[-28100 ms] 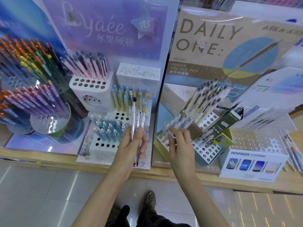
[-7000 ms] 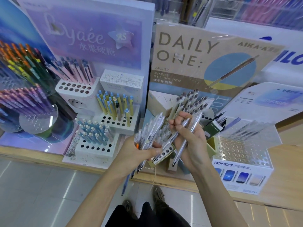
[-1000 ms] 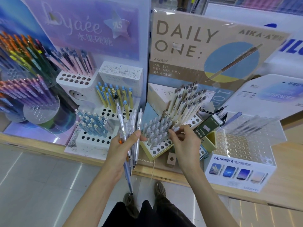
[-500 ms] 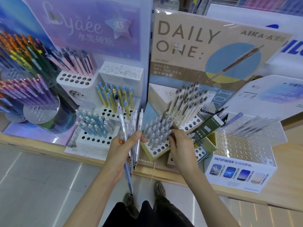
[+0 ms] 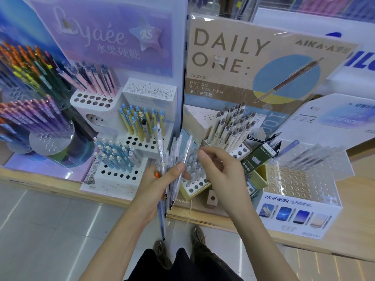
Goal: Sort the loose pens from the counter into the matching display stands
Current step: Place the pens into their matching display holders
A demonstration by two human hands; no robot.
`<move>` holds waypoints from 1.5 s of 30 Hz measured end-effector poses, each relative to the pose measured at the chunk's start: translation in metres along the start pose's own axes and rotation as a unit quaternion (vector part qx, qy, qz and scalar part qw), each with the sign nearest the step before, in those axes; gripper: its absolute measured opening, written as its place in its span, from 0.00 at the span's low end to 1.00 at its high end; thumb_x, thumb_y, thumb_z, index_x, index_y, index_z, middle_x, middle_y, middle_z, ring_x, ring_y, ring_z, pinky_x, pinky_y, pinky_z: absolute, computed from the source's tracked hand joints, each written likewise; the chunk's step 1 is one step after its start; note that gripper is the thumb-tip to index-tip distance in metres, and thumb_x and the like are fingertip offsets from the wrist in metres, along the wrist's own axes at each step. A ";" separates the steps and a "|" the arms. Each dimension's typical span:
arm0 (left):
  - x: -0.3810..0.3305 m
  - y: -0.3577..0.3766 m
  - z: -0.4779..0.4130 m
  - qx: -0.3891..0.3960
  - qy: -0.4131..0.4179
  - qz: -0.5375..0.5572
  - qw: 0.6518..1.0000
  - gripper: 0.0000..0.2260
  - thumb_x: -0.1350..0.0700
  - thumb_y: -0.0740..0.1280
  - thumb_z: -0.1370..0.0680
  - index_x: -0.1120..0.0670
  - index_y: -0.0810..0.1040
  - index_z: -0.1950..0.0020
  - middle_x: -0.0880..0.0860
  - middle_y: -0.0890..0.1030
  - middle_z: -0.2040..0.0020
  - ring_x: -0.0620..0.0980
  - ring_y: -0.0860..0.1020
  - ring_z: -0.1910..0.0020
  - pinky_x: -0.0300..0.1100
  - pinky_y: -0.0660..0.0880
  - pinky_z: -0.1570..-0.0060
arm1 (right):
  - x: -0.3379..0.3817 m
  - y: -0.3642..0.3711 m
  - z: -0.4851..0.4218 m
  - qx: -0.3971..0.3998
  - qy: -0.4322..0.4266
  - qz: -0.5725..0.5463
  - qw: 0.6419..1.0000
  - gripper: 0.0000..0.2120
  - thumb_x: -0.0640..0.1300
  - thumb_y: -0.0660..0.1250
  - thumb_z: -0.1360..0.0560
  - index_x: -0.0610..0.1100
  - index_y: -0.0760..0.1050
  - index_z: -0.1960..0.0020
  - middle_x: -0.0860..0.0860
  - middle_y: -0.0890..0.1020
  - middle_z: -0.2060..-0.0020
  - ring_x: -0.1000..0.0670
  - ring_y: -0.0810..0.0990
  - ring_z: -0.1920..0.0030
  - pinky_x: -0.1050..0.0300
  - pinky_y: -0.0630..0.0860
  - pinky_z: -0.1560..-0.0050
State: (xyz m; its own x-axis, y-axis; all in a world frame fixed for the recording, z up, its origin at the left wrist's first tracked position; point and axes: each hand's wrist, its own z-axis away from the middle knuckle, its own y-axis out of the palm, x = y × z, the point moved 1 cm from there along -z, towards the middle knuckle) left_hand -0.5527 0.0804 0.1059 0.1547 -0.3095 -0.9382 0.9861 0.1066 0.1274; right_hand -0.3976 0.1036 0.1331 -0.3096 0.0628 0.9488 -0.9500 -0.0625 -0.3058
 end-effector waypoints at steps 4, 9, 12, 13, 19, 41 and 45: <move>-0.001 0.004 0.002 0.050 -0.012 0.015 0.999 0.09 0.46 0.72 0.33 0.49 0.85 0.59 0.55 0.85 0.59 0.49 0.84 0.57 0.37 0.78 0.58 | 0.011 0.010 -0.011 0.059 0.043 -0.122 0.990 0.04 0.44 0.68 0.24 0.43 0.78 0.53 0.60 0.75 0.72 0.61 0.71 0.73 0.69 0.66 0.71; 0.003 0.004 -0.002 -0.022 -0.022 0.006 0.999 0.14 0.43 0.71 0.34 0.52 0.85 0.58 0.49 0.85 0.59 0.41 0.81 0.61 0.40 0.76 0.61 | 0.005 -0.012 -0.010 -0.003 0.001 -0.092 0.996 0.03 0.42 0.66 0.22 0.45 0.79 0.52 0.48 0.80 0.65 0.52 0.76 0.67 0.59 0.75 0.69; 0.007 0.002 -0.003 -0.032 -0.018 -0.012 0.999 0.17 0.42 0.70 0.34 0.54 0.85 0.54 0.42 0.81 0.66 0.39 0.77 0.66 0.36 0.75 0.67 | -0.006 -0.026 -0.008 -0.040 -0.045 0.046 0.997 0.06 0.42 0.63 0.21 0.50 0.74 0.45 0.53 0.82 0.61 0.57 0.77 0.67 0.58 0.75 0.67; 0.009 0.002 -0.003 -0.040 -0.022 -0.013 0.999 0.18 0.42 0.70 0.34 0.54 0.85 0.55 0.43 0.80 0.67 0.41 0.76 0.68 0.36 0.74 0.68 | -0.010 -0.028 -0.008 -0.038 -0.055 0.077 0.995 0.09 0.41 0.62 0.21 0.51 0.71 0.42 0.54 0.82 0.62 0.57 0.75 0.69 0.57 0.74 0.68; 0.015 0.005 -0.008 -0.088 -0.043 0.026 0.995 0.23 0.44 0.73 0.38 0.59 0.82 0.51 0.49 0.77 0.71 0.45 0.75 0.74 0.37 0.74 0.72 | -0.040 -0.027 -0.009 0.016 -0.077 0.154 0.985 0.10 0.43 0.58 0.19 0.51 0.66 0.39 0.45 0.82 0.54 0.53 0.76 0.65 0.56 0.72 0.66; 0.013 -0.002 -0.009 -0.073 -0.020 0.067 0.995 0.22 0.43 0.72 0.37 0.57 0.80 0.51 0.47 0.77 0.70 0.45 0.76 0.70 0.37 0.74 0.72 | -0.057 -0.031 -0.010 -0.042 -0.188 0.232 0.954 0.14 0.34 0.63 0.22 0.40 0.74 0.38 0.53 0.73 0.55 0.57 0.71 0.59 0.75 0.66 0.55; 0.012 -0.001 -0.008 -0.065 -0.013 0.062 0.996 0.20 0.45 0.71 0.34 0.59 0.80 0.51 0.48 0.77 0.71 0.46 0.76 0.72 0.37 0.73 0.72 | -0.060 -0.032 -0.011 -0.038 -0.188 0.245 0.950 0.15 0.34 0.64 0.22 0.40 0.74 0.37 0.54 0.74 0.53 0.60 0.71 0.56 0.76 0.64 0.53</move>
State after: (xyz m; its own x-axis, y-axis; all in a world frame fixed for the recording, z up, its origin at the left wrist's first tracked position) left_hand -0.5526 0.0839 0.0919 0.2786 -0.3110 -0.9087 0.9431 0.2673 0.1977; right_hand -0.3492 0.1129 0.0853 -0.6927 -0.3175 0.6476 -0.7001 0.0801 -0.7095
